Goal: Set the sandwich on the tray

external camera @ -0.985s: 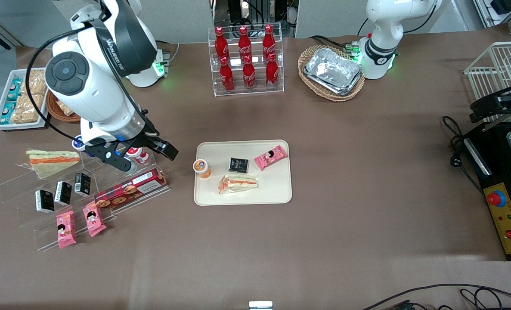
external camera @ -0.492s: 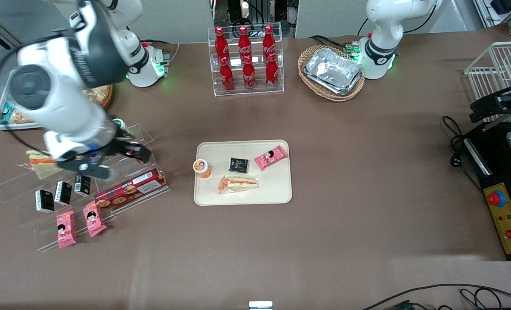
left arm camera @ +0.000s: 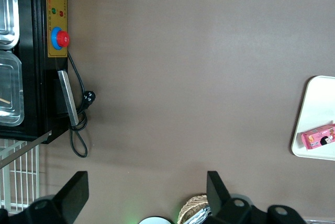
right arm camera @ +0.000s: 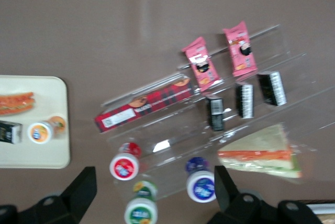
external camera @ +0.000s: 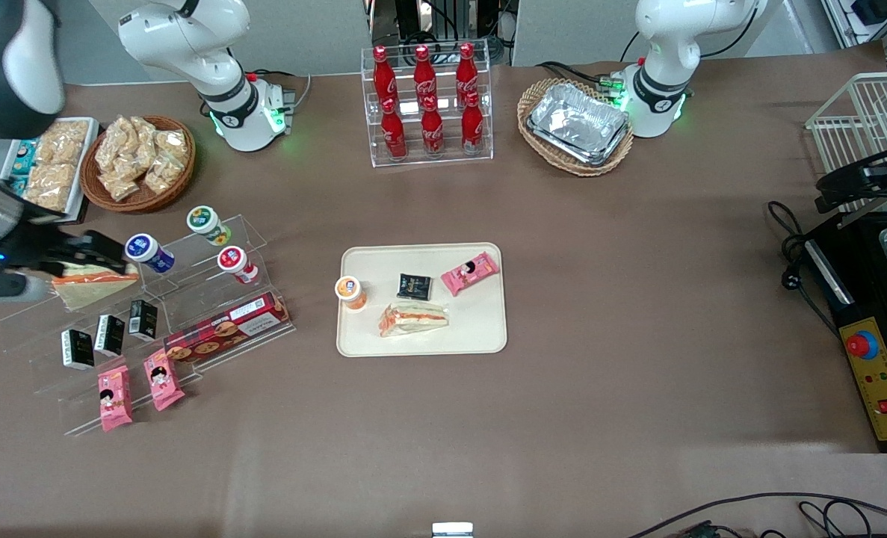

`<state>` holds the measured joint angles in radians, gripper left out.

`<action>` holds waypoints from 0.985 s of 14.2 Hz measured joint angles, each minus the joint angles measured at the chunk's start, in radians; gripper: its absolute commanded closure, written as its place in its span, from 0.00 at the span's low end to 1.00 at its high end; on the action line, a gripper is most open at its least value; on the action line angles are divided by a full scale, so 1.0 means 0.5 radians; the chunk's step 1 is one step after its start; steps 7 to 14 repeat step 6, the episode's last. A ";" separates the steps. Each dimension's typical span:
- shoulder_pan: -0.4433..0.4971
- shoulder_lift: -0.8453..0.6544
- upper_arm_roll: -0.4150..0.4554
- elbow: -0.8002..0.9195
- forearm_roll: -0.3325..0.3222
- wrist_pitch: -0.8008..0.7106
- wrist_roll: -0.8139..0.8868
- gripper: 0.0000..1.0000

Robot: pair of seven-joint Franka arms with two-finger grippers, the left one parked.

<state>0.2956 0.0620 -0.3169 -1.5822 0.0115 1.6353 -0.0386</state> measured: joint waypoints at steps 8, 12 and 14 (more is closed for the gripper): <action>-0.195 -0.095 0.000 -0.021 -0.126 0.002 -0.451 0.00; -0.195 -0.095 0.000 -0.021 -0.126 0.002 -0.451 0.00; -0.195 -0.095 0.000 -0.021 -0.126 0.002 -0.451 0.00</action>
